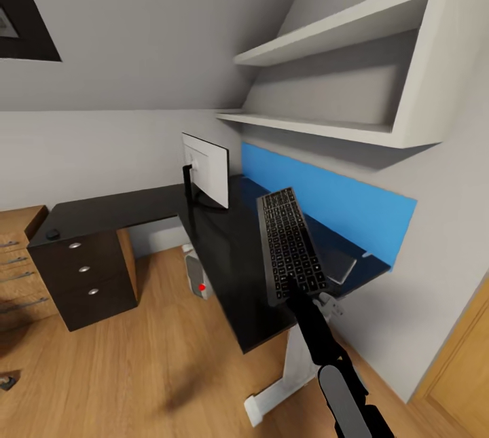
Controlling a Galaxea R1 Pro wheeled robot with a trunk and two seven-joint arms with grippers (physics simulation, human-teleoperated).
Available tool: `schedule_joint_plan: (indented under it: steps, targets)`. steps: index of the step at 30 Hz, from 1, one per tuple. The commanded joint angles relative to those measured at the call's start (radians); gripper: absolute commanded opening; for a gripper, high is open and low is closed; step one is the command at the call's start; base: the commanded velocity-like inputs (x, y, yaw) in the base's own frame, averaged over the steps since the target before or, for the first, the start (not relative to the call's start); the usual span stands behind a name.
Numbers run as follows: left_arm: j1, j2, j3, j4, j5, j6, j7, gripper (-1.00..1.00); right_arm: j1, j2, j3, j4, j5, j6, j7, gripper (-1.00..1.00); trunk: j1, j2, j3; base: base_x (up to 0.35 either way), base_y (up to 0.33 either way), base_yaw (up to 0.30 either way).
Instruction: In the bedroom, organize the workspace by keeping the computer under the desk, ensuring the monitor is on the desk, placing the keyboard on the desk next to the monitor, placing the mouse on the desk next to the keyboard, moving the folder from the swivel chair onto the desk next to the mouse, stacking the notebook on top of the folder with the pen on top of the notebook, and positioning the swivel chair next to the desk.
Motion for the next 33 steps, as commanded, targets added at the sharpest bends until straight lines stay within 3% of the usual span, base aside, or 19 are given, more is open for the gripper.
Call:
schedule_joint_plan:
  steps: [1, 19, 24, 27, 33]
  targets:
    - [0.0, -0.004, -0.007, 0.0, 0.002, -0.002, 0.006, 1.0, -0.001, 0.0, 0.001, 0.0, -0.01, -0.003, 0.0, -1.0, 0.0, -0.001, -0.001, 0.102, 0.296, 0.0]
    - [0.0, -0.015, -0.009, -0.001, 0.0, -0.002, 0.005, 1.0, -0.001, 0.002, -0.001, 0.001, -0.015, 0.0, -0.004, -1.0, 0.0, -0.001, -0.001, 0.17, 0.23, 0.0]
    - [0.0, -0.015, -0.009, 0.0, 0.0, -0.002, 0.005, 1.0, -0.001, 0.008, 0.001, -0.002, -0.019, -0.006, -0.08, -1.0, 0.0, -0.001, -0.001, 0.018, 0.017, 0.0]
    - [0.0, -0.015, -0.009, 0.0, 0.0, -0.002, 0.005, 1.0, -0.001, 0.012, 0.003, -0.003, -0.02, -0.037, -0.118, -1.0, 0.0, -0.001, -0.001, 0.003, 0.003, 0.0]
    - [0.0, -0.015, -0.009, 0.0, 0.0, -0.002, 0.004, 1.0, -0.001, 0.026, 0.004, -0.002, -0.021, -0.213, -0.193, -1.0, 0.0, -0.001, -0.001, 0.0, 0.0, 0.0]
